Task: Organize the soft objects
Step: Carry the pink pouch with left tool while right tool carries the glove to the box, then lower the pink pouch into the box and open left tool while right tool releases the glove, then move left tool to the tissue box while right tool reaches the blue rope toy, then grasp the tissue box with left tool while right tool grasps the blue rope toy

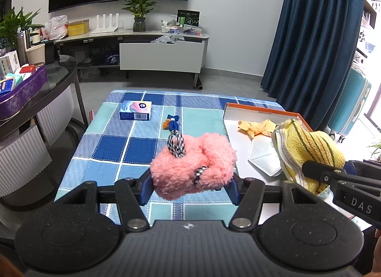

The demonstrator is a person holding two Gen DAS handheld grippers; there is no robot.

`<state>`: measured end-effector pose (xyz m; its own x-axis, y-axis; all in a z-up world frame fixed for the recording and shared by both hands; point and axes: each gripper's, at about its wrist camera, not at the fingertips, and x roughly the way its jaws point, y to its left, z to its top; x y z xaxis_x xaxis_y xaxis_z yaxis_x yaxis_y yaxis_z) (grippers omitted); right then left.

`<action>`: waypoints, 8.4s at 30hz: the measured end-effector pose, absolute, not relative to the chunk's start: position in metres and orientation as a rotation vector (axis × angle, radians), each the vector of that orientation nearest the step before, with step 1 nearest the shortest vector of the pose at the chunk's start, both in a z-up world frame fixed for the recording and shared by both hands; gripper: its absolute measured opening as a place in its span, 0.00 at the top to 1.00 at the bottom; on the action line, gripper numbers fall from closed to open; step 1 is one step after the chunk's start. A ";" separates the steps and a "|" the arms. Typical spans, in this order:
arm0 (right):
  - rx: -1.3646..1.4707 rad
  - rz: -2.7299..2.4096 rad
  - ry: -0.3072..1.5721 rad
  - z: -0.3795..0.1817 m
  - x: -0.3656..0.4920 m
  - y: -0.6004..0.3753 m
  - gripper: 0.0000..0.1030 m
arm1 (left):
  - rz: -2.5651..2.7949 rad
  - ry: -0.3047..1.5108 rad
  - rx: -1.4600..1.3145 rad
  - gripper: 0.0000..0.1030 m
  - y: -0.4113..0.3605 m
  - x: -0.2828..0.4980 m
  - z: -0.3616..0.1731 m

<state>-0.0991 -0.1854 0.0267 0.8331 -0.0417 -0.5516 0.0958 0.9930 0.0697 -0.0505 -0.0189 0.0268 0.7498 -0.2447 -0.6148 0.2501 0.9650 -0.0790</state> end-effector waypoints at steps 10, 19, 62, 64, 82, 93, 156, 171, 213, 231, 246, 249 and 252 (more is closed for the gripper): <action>0.104 -0.097 0.578 0.027 -0.103 -0.194 0.74 | -0.293 0.667 0.023 0.41 -0.030 -0.049 0.027; 0.114 -0.117 0.575 0.029 -0.106 -0.202 0.74 | -0.317 0.667 0.041 0.41 -0.043 -0.049 0.026; 0.174 -0.250 0.555 0.029 -0.120 -0.251 0.74 | -0.454 0.680 0.071 0.41 -0.095 -0.043 0.025; 0.177 -0.259 0.557 0.028 -0.120 -0.256 0.73 | -0.464 0.681 0.074 0.41 -0.100 -0.042 0.025; 0.198 -0.297 0.566 0.024 -0.117 -0.276 0.73 | -0.518 0.693 0.096 0.41 -0.126 -0.036 0.019; 0.197 -0.319 0.577 0.022 -0.103 -0.289 0.73 | -0.531 0.704 0.095 0.41 -0.136 -0.022 0.016; 0.202 -0.435 0.554 0.022 -0.062 -0.349 0.35 | -0.629 0.710 0.088 0.03 -0.187 0.056 0.015; 0.163 -0.311 0.557 0.033 -0.043 -0.297 0.35 | -0.474 0.685 0.068 0.03 -0.133 0.045 0.030; 0.110 -0.034 0.706 -0.008 0.066 -0.152 0.35 | -0.167 0.743 -0.019 0.05 0.028 0.076 0.007; 0.125 -0.003 0.768 -0.038 0.117 -0.143 0.35 | -0.123 0.793 0.009 0.05 0.042 0.116 -0.017; 0.138 -0.014 0.778 -0.049 0.135 -0.153 0.35 | -0.127 0.787 0.026 0.01 0.034 0.157 -0.028; 0.145 -0.015 0.780 -0.051 0.136 -0.158 0.35 | -0.106 0.790 0.044 0.00 0.031 0.172 -0.034; 0.148 -0.010 0.787 -0.054 0.139 -0.160 0.35 | -0.098 0.813 0.035 0.00 0.029 0.188 -0.041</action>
